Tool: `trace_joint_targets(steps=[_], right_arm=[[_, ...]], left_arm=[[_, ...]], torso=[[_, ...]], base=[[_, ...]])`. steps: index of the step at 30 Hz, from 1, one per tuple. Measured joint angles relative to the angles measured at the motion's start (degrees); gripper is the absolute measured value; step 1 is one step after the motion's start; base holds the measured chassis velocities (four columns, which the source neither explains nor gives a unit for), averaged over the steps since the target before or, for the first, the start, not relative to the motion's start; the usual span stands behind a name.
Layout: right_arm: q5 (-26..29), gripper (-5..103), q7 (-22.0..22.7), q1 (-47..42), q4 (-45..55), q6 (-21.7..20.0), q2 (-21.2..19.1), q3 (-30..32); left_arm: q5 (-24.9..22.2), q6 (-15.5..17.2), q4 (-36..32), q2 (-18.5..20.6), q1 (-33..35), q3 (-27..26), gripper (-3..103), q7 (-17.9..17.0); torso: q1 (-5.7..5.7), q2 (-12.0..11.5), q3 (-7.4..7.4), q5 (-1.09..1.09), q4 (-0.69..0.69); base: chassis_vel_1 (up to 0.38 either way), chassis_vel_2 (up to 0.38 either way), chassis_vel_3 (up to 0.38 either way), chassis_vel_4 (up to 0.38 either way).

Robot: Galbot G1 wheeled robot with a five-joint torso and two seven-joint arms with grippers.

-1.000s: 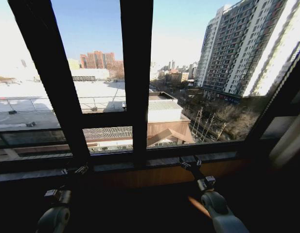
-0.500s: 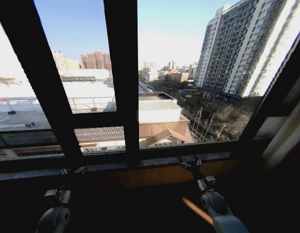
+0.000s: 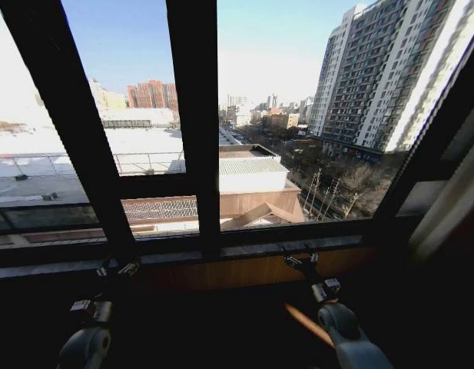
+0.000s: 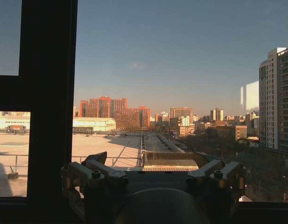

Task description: Open the curtains by pulling them apart, changing their state from closed to fully open.

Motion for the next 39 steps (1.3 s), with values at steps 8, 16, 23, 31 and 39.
trace_joint_targets(steps=[8,16,23,31,39], right_arm=[[0.00,100,0.00,0.00,0.00,0.00,0.00,0.00],[0.00,100,0.00,0.00,0.00,0.00,0.00,0.00],[0.00,100,0.00,-0.01,0.00,0.00,0.00,0.00],[0.00,100,0.00,0.01,0.00,0.00,0.00,0.00],[0.00,100,0.00,0.01,0.00,0.00,0.00,0.00]], left_arm=[[0.00,0.00,0.00,0.00,0.01,0.01,100,0.02],[0.00,0.00,0.00,0.00,0.01,0.02,100,0.04],[0.00,0.00,0.00,0.00,0.02,0.00,100,0.06],[0.00,0.00,-0.01,0.00,-0.02,0.01,100,0.06],[0.00,0.00,-0.01,0.00,-0.01,0.01,100,0.06]], torso=[[-0.03,0.02,-0.01,-0.01,-0.01],[-0.01,0.01,-0.01,-0.01,0.00],[-0.06,0.05,-0.03,0.02,0.00],[0.08,-0.04,0.03,0.03,-0.01],[0.02,-0.01,0.00,0.00,0.00]], base=[[0.331,-0.311,-0.334,0.315],[0.325,-0.345,-0.333,0.333],[0.209,-0.229,-0.224,0.220],[0.011,0.008,0.003,0.002],[-0.010,0.006,-0.001,-0.001]])
